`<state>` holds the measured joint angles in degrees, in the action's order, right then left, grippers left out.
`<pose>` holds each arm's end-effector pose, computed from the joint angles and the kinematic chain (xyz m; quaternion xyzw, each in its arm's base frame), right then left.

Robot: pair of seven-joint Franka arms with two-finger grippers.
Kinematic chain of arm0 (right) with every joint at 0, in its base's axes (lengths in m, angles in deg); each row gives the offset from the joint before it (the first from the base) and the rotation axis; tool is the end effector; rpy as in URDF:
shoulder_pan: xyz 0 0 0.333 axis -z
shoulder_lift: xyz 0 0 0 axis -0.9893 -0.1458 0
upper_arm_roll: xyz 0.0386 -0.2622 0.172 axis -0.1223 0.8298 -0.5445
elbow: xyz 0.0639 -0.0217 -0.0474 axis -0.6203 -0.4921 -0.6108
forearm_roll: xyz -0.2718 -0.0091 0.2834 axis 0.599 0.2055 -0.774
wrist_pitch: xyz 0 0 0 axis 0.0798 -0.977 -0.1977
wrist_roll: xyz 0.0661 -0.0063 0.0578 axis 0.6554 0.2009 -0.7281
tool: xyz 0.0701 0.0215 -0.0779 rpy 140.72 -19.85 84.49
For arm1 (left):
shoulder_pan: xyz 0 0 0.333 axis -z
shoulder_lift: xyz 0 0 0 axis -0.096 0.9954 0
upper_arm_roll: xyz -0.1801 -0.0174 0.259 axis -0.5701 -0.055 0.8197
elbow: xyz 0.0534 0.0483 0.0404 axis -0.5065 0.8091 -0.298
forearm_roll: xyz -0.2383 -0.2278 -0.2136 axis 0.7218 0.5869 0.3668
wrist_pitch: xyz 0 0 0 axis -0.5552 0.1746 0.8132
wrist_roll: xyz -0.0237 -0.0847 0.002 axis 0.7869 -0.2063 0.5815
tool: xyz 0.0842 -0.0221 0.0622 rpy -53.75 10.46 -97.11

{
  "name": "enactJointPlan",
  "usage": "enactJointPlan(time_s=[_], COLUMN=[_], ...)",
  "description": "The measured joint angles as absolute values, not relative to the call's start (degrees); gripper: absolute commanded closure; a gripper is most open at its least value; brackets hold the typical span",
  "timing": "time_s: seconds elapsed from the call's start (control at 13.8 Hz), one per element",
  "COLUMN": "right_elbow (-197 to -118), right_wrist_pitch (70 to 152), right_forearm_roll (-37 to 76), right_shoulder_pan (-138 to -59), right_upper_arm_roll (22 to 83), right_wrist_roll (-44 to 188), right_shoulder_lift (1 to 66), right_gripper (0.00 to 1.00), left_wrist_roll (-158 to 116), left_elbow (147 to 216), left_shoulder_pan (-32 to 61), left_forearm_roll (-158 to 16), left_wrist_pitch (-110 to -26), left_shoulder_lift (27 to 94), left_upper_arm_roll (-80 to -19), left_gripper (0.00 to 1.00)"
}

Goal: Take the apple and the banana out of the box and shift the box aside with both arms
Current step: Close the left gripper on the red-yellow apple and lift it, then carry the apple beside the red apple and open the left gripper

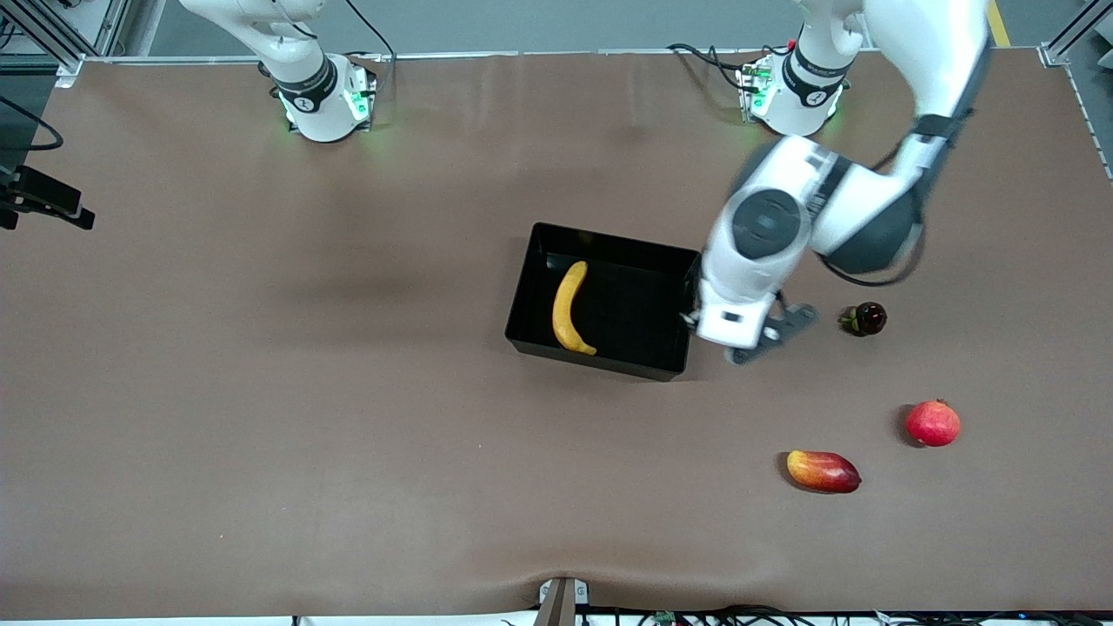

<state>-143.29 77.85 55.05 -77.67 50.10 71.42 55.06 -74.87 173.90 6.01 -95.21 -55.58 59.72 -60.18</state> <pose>0.5468 -0.0665 0.6385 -0.9991 0.0133 0.0373 0.0159 0.5934 -0.2646 0.3897 -0.9684 -0.2344 0.0393 0.0751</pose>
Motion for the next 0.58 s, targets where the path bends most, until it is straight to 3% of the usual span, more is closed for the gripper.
enactJointPlan(time_s=[0.29, 0.58], right_elbow=[-143.27, -143.27], right_wrist_pitch=[77.86, 77.86], right_forearm_roll=[55.05, 55.05], right_shoulder_pan=[-77.64, -77.61], right_upper_arm_roll=[50.13, 50.19], right_wrist_roll=[71.42, 71.42], right_shoulder_lift=[55.06, 55.05], right_gripper=[0.00, 0.00], left_wrist_roll=[-61.93, -59.30], left_elbow=[175.37, 179.18], left_shoulder_pan=[-4.85, -12.22], left_forearm_roll=[-95.13, -99.59], left_wrist_pitch=[-54.92, -63.09], left_shoulder_lift=[60.30, 65.20], left_upper_arm_roll=[-59.96, -59.56], left_gripper=[1.00, 1.00])
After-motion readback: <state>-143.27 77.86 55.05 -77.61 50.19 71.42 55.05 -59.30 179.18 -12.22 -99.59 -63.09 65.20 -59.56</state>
